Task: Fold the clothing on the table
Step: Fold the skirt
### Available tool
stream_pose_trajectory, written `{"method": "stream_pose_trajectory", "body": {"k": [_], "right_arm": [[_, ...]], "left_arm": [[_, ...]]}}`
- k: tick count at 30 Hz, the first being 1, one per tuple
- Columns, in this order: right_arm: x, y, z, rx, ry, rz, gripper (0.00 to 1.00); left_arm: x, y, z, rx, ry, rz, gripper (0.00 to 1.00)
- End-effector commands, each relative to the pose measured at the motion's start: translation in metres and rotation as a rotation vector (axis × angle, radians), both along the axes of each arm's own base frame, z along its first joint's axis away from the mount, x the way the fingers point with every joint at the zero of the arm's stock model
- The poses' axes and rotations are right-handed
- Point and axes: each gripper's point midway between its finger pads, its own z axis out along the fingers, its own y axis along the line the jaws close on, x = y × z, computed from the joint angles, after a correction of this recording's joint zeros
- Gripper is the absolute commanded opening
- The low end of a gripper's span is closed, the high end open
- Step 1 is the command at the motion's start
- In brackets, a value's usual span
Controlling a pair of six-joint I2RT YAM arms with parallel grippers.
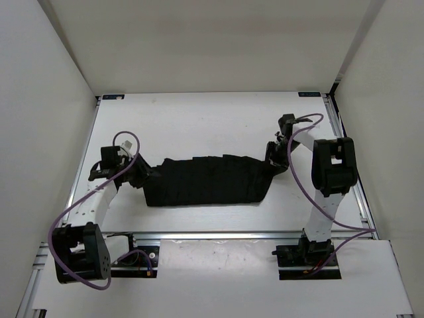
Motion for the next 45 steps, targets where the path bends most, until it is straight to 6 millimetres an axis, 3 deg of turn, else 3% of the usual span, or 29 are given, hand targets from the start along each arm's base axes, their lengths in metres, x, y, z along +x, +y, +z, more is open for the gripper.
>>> {"method": "stream_pose_trajectory", "body": {"k": [1,2,4,6,9,10,16,17,19,28,34,42,45], "right_arm": [[0.032,0.013,0.052,0.086,-0.268,0.035,0.54],[0.030,0.012,0.061,0.119,-0.303,0.020,0.57],[0.030,0.011,0.076,0.176,-0.355,-0.006,0.72],[0.017,0.000,0.086,0.176,-0.386,-0.033,0.76],[-0.006,-0.019,0.077,0.138,-0.362,-0.064,0.76],[-0.008,-0.023,0.080,0.138,-0.378,-0.073,0.76],[-0.049,-0.029,0.045,0.185,-0.310,-0.131,0.78],[-0.045,-0.028,0.045,0.205,-0.332,-0.133,0.78],[-0.051,-0.024,0.037,0.242,-0.321,-0.140,0.79],[-0.023,0.010,0.030,0.409,-0.361,-0.100,0.83],[-0.008,0.029,0.018,0.460,-0.337,-0.058,0.83],[0.016,0.078,0.026,0.578,-0.348,0.057,0.82],[0.013,0.093,0.024,0.614,-0.323,0.085,0.81]], "left_arm": [[0.037,-0.010,0.050,-0.166,-0.163,-0.014,0.49],[0.043,-0.007,0.057,-0.179,-0.179,-0.002,0.48],[0.049,0.013,0.052,-0.102,-0.160,0.061,0.47],[0.041,0.032,0.038,0.015,-0.105,0.097,0.47],[0.024,0.060,0.009,0.163,-0.012,0.167,0.48],[0.018,0.064,0.003,0.198,0.002,0.168,0.48],[-0.014,0.071,-0.036,0.265,0.110,0.178,0.49],[-0.018,0.072,-0.041,0.269,0.125,0.181,0.49],[-0.025,0.070,-0.050,0.259,0.147,0.172,0.49],[-0.016,0.060,-0.067,0.117,0.144,0.232,0.49],[0.001,0.045,-0.071,0.099,0.114,0.187,0.47],[0.031,-0.009,-0.063,0.064,0.066,0.029,0.46],[0.040,-0.025,-0.060,0.059,0.056,-0.003,0.47]]}}
